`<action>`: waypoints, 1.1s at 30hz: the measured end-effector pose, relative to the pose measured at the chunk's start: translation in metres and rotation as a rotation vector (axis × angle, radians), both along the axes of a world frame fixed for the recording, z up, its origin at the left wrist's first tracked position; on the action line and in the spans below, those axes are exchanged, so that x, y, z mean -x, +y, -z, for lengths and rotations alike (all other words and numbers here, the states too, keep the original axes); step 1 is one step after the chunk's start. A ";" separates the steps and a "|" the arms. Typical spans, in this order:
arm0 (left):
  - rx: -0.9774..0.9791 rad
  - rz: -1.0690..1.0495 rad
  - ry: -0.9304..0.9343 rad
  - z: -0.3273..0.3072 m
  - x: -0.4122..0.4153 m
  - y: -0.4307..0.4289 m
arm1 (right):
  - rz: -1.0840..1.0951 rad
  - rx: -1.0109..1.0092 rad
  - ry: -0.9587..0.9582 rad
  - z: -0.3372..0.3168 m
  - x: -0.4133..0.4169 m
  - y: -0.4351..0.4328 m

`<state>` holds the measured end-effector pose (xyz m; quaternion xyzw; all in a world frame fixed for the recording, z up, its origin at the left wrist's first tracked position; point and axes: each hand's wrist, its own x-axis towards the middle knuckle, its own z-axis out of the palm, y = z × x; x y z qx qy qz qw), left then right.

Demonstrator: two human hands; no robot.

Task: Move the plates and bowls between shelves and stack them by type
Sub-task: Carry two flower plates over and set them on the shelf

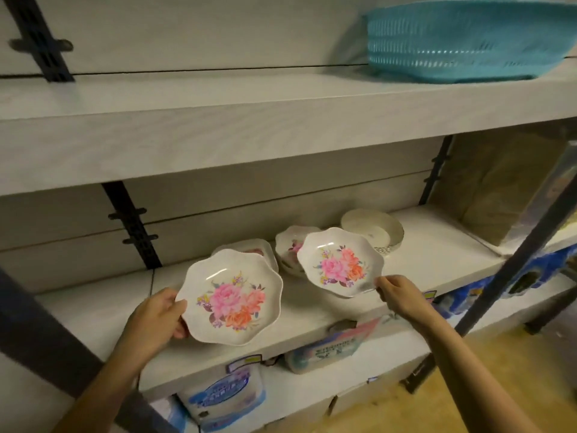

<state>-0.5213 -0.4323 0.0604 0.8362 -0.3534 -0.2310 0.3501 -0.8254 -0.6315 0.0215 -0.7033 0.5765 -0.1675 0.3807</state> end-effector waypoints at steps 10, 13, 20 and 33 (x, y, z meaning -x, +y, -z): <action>-0.008 -0.358 0.044 0.002 0.042 -0.037 | -0.417 0.066 0.225 0.013 -0.044 -0.138; 0.045 -0.454 0.148 0.005 0.053 -0.042 | -0.520 0.051 0.314 0.016 -0.057 -0.158; 0.004 -0.532 0.141 0.010 0.067 -0.056 | -0.668 -0.045 0.400 0.018 -0.077 -0.176; 0.044 -0.358 0.049 0.024 0.071 -0.141 | -0.634 0.061 0.431 0.008 -0.034 -0.168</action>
